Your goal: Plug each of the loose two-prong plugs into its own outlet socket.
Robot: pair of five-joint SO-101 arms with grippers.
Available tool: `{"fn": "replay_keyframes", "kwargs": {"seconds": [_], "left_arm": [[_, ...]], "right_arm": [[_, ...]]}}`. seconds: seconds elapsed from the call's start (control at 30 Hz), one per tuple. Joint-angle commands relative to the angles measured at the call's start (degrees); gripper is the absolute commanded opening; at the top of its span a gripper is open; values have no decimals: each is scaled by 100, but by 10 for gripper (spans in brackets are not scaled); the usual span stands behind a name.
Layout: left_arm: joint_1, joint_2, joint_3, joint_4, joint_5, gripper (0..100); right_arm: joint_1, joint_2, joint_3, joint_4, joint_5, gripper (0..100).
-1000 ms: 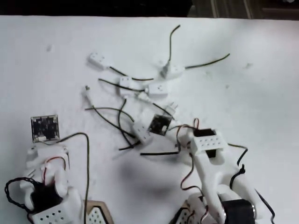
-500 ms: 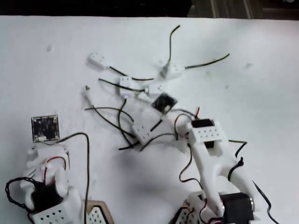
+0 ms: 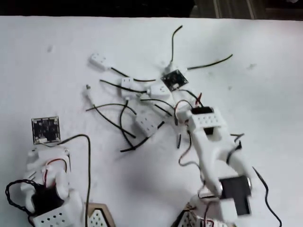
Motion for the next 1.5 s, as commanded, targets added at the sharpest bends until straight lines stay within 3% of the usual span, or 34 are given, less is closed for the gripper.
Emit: {"fn": "replay_keyframes", "kwargs": {"seconds": [0.0,0.1,0.47,1.13,1.47], "left_arm": [[66,-66,-44,-97,35,23],[66,-66,-44,-97,35,23],[66,-66,-35,-97,35,23],[66,-66,-35,-88,35,23],[66,-66,-26,-79,35,23]], "right_arm": [[-31,514,-756,479,-70,95],[-31,514,-1204,1349,-70,159],[-22,-40,-1864,3090,-325,163],[356,980,-1996,3345,-273,162],[453,1007,-1952,3319,-62,99]]}}
